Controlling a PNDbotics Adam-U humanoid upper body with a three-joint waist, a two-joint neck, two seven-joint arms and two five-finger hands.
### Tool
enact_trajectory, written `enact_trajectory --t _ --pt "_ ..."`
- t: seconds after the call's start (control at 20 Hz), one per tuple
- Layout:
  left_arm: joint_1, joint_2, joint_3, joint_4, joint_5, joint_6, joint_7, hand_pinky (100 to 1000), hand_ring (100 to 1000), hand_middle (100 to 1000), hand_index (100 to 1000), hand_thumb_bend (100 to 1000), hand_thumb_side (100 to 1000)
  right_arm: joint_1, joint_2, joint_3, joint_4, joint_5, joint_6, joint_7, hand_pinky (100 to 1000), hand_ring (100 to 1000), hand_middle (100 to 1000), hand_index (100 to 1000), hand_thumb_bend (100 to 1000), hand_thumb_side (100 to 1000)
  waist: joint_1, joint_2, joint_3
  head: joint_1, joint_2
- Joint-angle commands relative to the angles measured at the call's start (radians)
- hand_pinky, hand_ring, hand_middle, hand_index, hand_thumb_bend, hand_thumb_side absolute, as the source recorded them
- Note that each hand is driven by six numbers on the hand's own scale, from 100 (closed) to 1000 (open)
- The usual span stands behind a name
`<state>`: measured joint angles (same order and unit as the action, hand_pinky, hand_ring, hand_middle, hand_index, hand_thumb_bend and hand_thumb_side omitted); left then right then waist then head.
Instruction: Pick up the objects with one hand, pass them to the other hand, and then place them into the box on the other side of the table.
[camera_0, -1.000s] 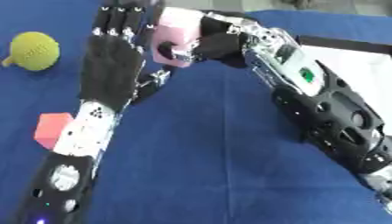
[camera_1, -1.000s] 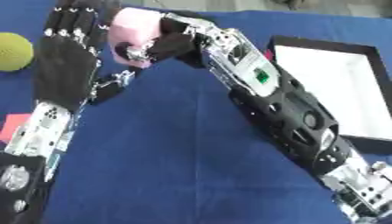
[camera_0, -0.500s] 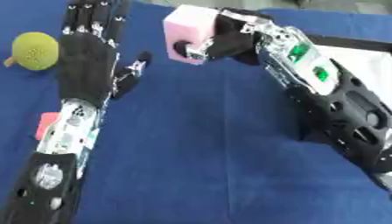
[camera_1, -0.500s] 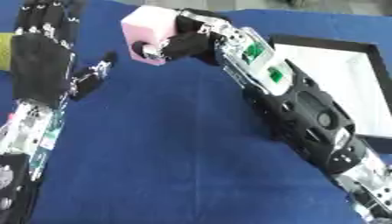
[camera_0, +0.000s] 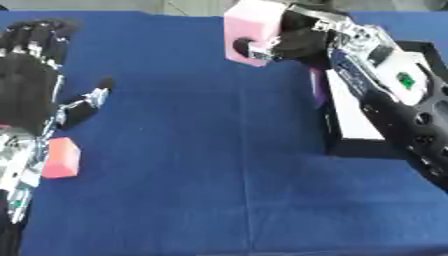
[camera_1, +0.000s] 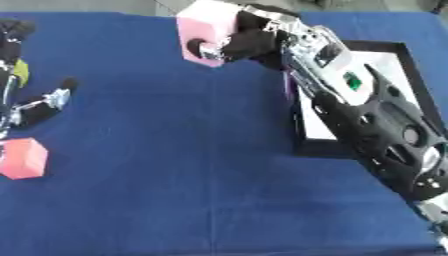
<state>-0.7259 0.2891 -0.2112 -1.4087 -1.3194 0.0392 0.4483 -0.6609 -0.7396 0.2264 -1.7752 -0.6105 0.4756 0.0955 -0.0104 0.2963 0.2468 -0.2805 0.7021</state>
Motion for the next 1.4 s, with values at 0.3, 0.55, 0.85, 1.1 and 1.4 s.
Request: enact_trajectory --t 0.3,0.55,0.85,1.1,1.4 --pt "0.042 0.194 0.027 -0.113 0.276 -0.012 -0.137 811 746 746 854 413 413 0.140 -0.195 -0.152 -0.122 -0.091 -0.046 0.014 1000 1000 712 683 234 100 0.006 -0.022 -0.007 -0.030 0.004" --pt "0.073 0.258 0.059 -0.146 0.428 -0.010 -0.181 827 750 753 862 348 473 0.245 -0.257 -0.218 -0.110 -0.040 -0.103 0.054 1000 1000 721 692 244 100 0.006 -0.014 -0.010 -0.037 -0.016" --pt "0.108 0.311 0.101 -0.205 0.544 -0.004 -0.170 834 751 754 862 337 498 0.343 -0.278 -0.269 -0.024 0.074 -0.194 0.076 987 1000 730 700 249 100 0.008 -0.004 -0.005 -0.043 -0.040" --pt "0.122 0.336 0.127 -0.248 0.646 -0.007 -0.165 835 748 751 864 305 524 0.392 -0.279 -0.294 0.060 0.193 -0.325 0.077 975 1000 759 730 216 100 0.008 0.000 -0.002 -0.066 -0.059" --pt "0.131 0.354 0.142 -0.270 0.726 -0.013 -0.163 842 753 755 866 279 538 0.409 -0.276 -0.314 0.181 0.299 -0.461 0.041 961 1000 779 753 193 100 0.011 0.006 0.002 -0.075 -0.070"
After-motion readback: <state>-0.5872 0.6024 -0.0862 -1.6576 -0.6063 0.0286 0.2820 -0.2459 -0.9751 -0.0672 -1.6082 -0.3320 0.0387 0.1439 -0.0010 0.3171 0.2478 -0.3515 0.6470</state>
